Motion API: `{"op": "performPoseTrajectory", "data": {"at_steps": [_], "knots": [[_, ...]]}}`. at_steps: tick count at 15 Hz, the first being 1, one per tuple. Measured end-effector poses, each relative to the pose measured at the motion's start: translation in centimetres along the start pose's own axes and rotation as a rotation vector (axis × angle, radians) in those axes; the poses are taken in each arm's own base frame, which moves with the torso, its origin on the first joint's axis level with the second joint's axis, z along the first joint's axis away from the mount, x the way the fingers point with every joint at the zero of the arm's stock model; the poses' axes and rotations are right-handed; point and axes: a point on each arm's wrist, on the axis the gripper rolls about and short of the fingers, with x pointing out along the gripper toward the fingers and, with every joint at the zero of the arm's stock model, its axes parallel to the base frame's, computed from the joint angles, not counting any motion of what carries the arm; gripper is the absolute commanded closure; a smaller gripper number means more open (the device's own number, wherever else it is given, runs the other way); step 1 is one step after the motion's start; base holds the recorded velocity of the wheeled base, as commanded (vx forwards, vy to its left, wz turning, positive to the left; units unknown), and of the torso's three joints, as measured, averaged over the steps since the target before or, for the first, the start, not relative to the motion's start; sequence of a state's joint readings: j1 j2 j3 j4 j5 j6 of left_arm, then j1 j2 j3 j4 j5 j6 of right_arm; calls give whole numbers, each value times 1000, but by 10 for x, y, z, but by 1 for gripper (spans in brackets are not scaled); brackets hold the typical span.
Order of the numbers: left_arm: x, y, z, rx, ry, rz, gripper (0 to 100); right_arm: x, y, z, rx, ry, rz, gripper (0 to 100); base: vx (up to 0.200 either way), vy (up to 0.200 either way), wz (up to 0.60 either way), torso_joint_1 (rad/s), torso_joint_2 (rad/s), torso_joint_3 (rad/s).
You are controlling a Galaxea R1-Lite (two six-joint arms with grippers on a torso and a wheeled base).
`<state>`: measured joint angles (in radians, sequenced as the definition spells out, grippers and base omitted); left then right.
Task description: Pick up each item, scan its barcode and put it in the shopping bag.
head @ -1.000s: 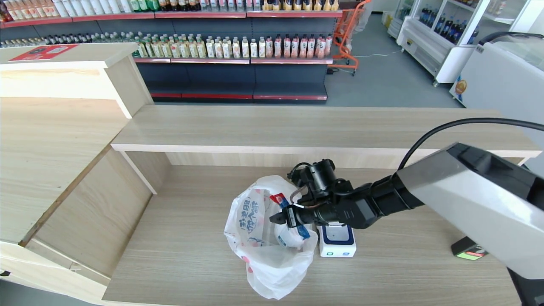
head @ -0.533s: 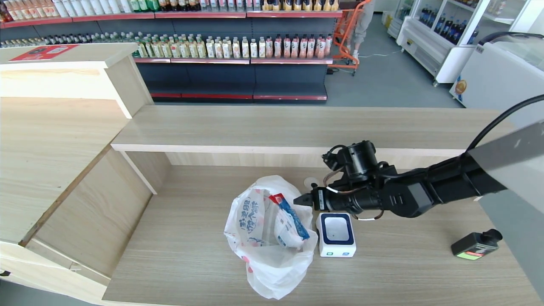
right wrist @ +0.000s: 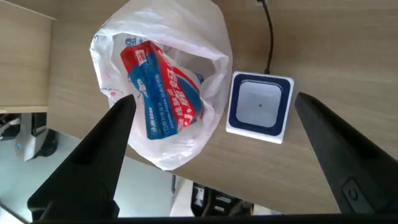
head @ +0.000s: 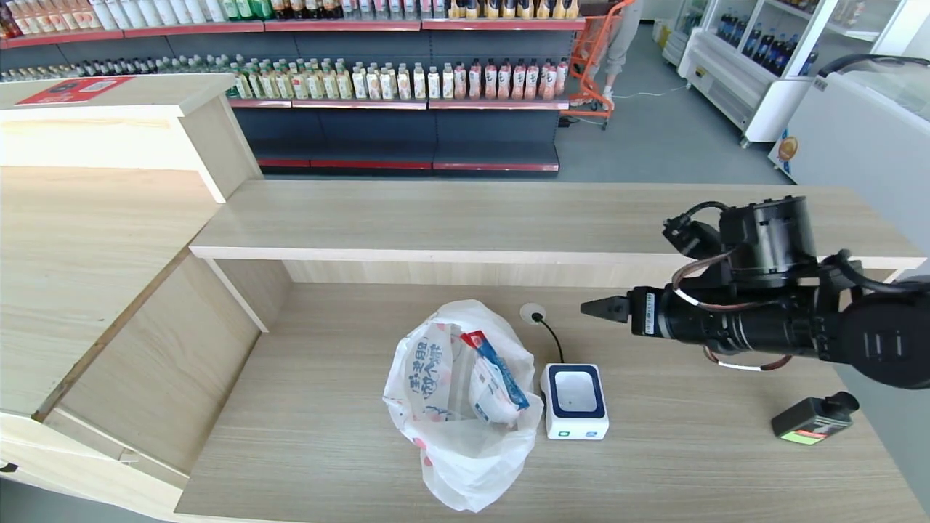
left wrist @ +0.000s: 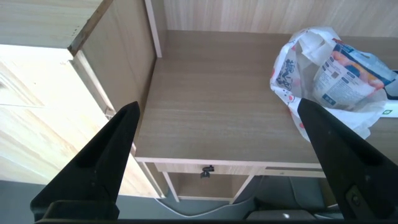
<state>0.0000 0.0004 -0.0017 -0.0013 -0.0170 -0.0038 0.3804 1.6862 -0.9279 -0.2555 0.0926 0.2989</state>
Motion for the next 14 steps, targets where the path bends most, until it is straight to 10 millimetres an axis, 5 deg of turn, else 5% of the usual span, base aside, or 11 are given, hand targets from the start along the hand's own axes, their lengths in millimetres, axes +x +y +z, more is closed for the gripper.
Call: {"op": "performPoseTrajectory", "data": {"at_steps": [4,8,14], "knots": [[0,0,0,0,0,0,0,-95,-24,-45,39,-48,-118,0,0,0,0,0,0,0],[0,0,0,0,0,0,0,-177,-36,-115,68,-77,-302,0,0,0,0,0,0,0],[0,0,0,-4,0,0,0,-239,-44,-209,43,-267,-264,0,0,0,0,0,0,0]]}}
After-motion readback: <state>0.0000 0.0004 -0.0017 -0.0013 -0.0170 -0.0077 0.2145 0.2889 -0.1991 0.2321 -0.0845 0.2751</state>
